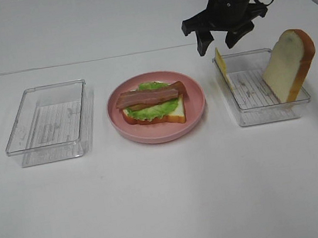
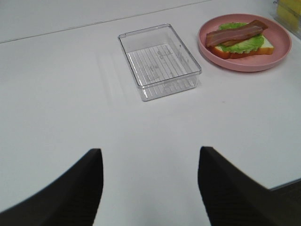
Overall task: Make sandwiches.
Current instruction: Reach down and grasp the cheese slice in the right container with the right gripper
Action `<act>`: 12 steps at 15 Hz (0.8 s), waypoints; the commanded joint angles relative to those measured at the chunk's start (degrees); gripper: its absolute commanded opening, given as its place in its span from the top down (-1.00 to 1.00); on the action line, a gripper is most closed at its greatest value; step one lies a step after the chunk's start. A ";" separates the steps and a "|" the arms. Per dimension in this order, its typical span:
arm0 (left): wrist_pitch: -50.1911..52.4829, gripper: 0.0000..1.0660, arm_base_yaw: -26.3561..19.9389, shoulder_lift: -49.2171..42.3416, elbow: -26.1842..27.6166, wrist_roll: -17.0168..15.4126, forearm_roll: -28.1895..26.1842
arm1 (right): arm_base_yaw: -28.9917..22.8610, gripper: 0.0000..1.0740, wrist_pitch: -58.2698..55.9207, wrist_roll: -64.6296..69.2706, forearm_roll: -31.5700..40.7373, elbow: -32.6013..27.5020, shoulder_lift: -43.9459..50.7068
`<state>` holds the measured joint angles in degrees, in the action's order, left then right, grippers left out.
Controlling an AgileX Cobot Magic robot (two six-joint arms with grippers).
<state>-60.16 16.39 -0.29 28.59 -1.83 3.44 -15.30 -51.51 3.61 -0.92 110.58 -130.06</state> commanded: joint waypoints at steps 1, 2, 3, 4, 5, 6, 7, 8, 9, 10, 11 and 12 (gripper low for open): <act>0.29 -0.09 0.17 -1.32 -0.06 -0.17 0.06 | 1.26 -0.19 -0.69 0.00 0.34 0.52 -1.26; 0.29 -0.09 0.17 -1.32 -0.06 -0.17 0.06 | 1.83 -0.19 -0.29 -0.11 0.92 0.52 -1.55; 0.29 -0.09 0.17 -1.32 -0.06 -0.17 0.06 | 1.83 -0.19 -0.11 -0.11 0.92 0.52 -1.72; 0.29 -0.09 0.17 -1.32 -0.06 -0.17 0.06 | 2.46 -0.18 0.17 -0.11 1.32 0.52 -1.89; 0.29 -0.09 0.17 -1.32 -0.06 -0.17 0.06 | 2.58 -0.17 0.23 -0.11 1.78 0.52 -2.18; 0.29 -0.09 0.17 -1.32 -0.06 -0.17 0.06 | 3.15 -0.12 -0.11 -0.11 2.46 0.52 -2.86; 0.29 -0.09 0.17 -1.32 -0.06 -0.17 0.06 | 3.15 -0.12 -0.11 -0.23 2.41 0.52 -3.15; 0.29 -0.09 0.17 -1.32 -0.06 -0.17 0.06 | 3.15 -0.11 0.00 -0.40 2.41 0.52 -3.21; 0.29 -0.09 0.17 -1.32 -0.06 -0.17 0.06 | 3.15 -0.04 0.00 -0.52 2.41 0.52 -3.32; 0.29 -0.09 0.17 -1.32 -0.06 -0.17 0.06 | 3.15 0.07 0.00 -0.52 2.41 0.52 -3.32; 0.29 -0.09 0.17 -1.32 -0.06 -0.17 0.06 | 3.15 0.24 0.00 -0.52 2.35 0.52 -3.32; 0.29 -0.09 0.17 -1.32 -0.06 -0.17 0.06 | 3.15 0.28 0.00 -0.52 2.35 0.52 -3.38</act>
<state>-60.16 16.39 -0.29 28.59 -1.83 3.44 -12.43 -51.62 3.61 1.03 110.75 -133.16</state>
